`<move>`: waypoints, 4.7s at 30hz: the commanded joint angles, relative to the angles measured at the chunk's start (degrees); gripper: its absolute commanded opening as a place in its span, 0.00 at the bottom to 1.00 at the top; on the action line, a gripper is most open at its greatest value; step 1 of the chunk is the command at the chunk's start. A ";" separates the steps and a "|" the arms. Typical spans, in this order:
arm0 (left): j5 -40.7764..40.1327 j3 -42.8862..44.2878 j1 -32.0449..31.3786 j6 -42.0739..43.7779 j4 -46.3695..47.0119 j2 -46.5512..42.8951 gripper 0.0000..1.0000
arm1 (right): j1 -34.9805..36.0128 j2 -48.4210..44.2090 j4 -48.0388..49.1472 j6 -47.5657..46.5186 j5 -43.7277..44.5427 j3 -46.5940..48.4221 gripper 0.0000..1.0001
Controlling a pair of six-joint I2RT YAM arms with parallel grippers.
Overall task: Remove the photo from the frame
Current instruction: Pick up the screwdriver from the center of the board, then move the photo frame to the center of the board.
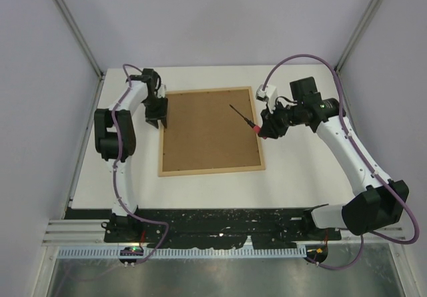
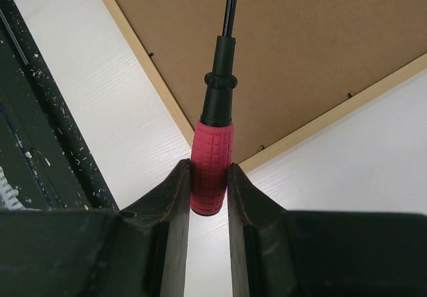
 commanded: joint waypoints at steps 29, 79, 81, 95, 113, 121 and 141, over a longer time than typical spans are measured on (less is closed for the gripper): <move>24.67 -4.67 1.10 -7.82 6.36 -7.01 0.49 | 0.82 -0.71 1.54 1.51 -1.83 2.43 0.08; -44.86 20.88 -7.34 22.67 -9.17 12.84 1.00 | 3.72 5.34 20.40 7.02 3.96 -7.86 0.08; -45.13 21.60 -7.43 22.58 -9.97 13.37 1.00 | 3.63 10.35 24.19 10.98 7.22 -6.20 0.08; -41.18 15.53 -6.99 20.47 -8.47 8.11 1.00 | 2.84 31.28 37.66 31.57 21.01 1.11 0.08; -33.36 11.93 -6.99 17.04 -10.76 1.78 1.00 | -2.16 36.39 28.09 37.99 38.75 1.73 0.08; -24.23 9.29 -7.43 13.18 -11.37 -2.26 1.00 | -6.03 33.75 25.71 37.20 40.71 -1.87 0.08; 9.90 -8.71 -8.30 -5.02 3.37 -11.76 0.99 | -5.51 18.74 26.32 34.83 37.12 -14.26 0.08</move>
